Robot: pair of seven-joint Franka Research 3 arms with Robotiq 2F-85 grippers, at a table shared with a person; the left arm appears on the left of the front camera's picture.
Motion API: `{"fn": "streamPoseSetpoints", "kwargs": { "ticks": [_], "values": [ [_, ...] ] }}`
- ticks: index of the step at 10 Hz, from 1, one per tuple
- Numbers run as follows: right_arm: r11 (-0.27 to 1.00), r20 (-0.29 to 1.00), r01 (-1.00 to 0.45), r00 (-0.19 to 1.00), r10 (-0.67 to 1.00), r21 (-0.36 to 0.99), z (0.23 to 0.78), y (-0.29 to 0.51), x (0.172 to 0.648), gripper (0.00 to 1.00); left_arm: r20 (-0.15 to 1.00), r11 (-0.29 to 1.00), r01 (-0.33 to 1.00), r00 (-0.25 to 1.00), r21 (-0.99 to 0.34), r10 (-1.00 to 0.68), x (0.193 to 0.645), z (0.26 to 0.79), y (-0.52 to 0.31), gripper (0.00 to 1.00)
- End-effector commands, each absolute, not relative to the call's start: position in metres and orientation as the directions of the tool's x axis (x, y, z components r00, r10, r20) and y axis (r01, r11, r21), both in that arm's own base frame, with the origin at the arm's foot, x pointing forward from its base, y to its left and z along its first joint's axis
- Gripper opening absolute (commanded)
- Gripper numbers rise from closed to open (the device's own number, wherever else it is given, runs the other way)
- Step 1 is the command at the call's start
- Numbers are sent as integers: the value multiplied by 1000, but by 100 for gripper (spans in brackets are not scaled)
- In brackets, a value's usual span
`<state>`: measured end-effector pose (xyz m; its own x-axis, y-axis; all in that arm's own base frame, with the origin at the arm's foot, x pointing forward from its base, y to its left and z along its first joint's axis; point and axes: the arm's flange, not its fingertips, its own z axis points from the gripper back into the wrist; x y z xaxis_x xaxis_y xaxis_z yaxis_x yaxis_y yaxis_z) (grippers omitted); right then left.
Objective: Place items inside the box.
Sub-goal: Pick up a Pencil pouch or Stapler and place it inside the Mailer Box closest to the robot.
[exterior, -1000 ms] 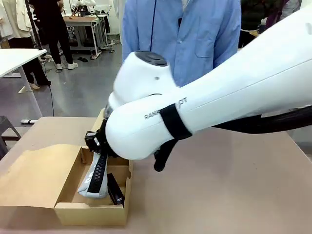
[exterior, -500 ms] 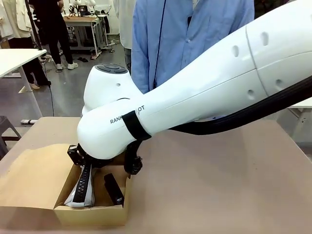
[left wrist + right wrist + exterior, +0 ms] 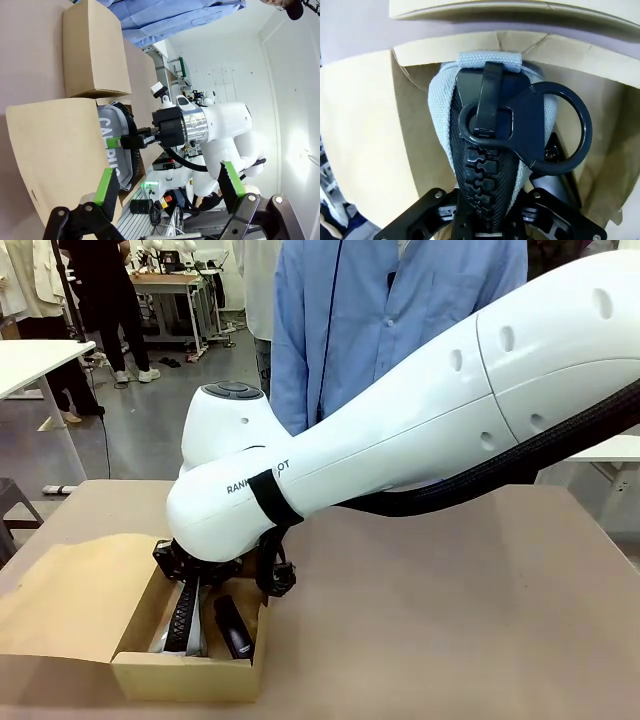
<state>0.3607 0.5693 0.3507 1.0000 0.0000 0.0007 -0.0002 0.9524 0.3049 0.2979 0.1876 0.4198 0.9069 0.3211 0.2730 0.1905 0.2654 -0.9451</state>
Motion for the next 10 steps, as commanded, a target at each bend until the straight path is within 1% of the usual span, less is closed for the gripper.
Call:
{"fn": "streamPoseSetpoints", "kwargs": {
  "ticks": [1,2,3,4,5,6,8,10],
  "values": [
    [955,-15,27,1000,-23,296,355,574,359,64,293,255,215,900,-943,323,297,422,187,100],
    [949,-26,24,1000,-16,314,356,572,359,100,293,255,215,900,-943,323,297,422,187,100],
    [946,-25,23,1000,-16,323,357,571,359,66,293,255,215,900,-943,323,297,422,187,100],
    [940,-30,17,1000,-7,341,359,567,358,100,293,255,215,900,-943,323,297,422,187,100],
    [932,-36,11,999,2,363,361,564,358,87,293,255,215,900,-943,323,297,422,187,100],
    [921,-38,1,999,15,391,365,557,358,100,293,255,215,900,-943,323,297,422,187,100],
    [899,-62,-36,996,70,436,372,547,355,100,293,255,215,900,-943,323,297,422,187,100],
    [892,-47,-52,996,81,449,378,537,353,100,293,255,215,900,-943,323,297,422,187,100]
  ]
}}
